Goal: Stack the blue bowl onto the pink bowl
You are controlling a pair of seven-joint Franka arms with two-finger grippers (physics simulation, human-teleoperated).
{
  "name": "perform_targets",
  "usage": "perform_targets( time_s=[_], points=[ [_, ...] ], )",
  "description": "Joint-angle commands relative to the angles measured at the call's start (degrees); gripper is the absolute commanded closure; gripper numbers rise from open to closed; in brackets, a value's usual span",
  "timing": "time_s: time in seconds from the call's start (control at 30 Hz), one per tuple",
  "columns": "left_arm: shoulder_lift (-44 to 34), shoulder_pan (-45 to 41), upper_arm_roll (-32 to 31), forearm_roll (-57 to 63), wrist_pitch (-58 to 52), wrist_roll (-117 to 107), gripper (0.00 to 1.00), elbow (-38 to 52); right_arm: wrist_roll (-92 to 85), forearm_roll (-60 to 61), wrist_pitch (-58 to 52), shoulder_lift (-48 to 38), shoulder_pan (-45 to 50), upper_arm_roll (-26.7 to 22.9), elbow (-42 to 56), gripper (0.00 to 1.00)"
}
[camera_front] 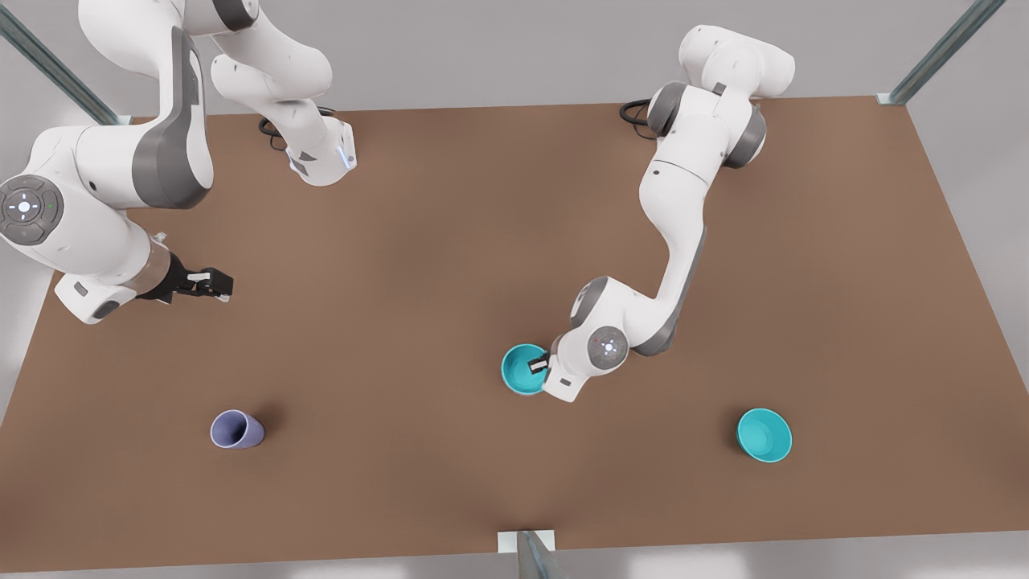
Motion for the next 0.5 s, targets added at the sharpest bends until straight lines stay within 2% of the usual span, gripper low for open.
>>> perform_targets(
  time_s=[0.0,0.03,0.07,0.1,0.17,0.27,0.3,0.33,0.47],
  points=[
    [-1.4,0.9,0.0,1.7,-5.8,-2.8,0.0,0.0,-0.2,0.0,0.0,-0.1,0.0,0.0,0.0,0.0],
    [-4.0,2.8,0.4,2.1,-13.2,-2.7,0.0,0.1,-0.1,0.0,0.0,-0.1,0.0,0.0,0.0,0.0],
    [-10.8,7.8,0.4,6.5,-25.1,2.0,0.0,0.3,-0.1,0.0,0.0,-0.1,0.0,0.0,0.0,0.0],
    [-15.5,9.9,0.3,11.7,-30.7,4.6,0.0,0.3,-0.1,0.0,0.0,-0.1,0.0,0.0,0.0,0.0],
    [-21.5,12.5,0.3,17.6,-32.8,8.0,0.0,0.3,-0.1,0.0,0.0,-0.1,0.0,0.0,0.0,0.0],
    [-27.7,16.2,-0.5,21.0,-40.4,29.4,0.0,-0.1,-0.1,0.0,0.0,-0.1,0.0,0.0,0.0,0.0],
    [-37.1,21.5,-2.6,20.6,-33.2,37.5,0.0,-11.7,-0.1,0.0,0.0,-0.1,0.0,0.0,0.0,0.0],
    [-40.2,23.3,-2.7,19.3,-31.2,39.4,0.0,-15.0,-0.1,0.0,0.0,-0.1,0.0,0.0,0.0,0.0],
    [-41.7,23.2,-2.7,18.4,-33.9,39.2,0.0,-15.0,-0.1,0.0,0.0,0.0,0.0,0.0,0.0,0.0]
  ],
)
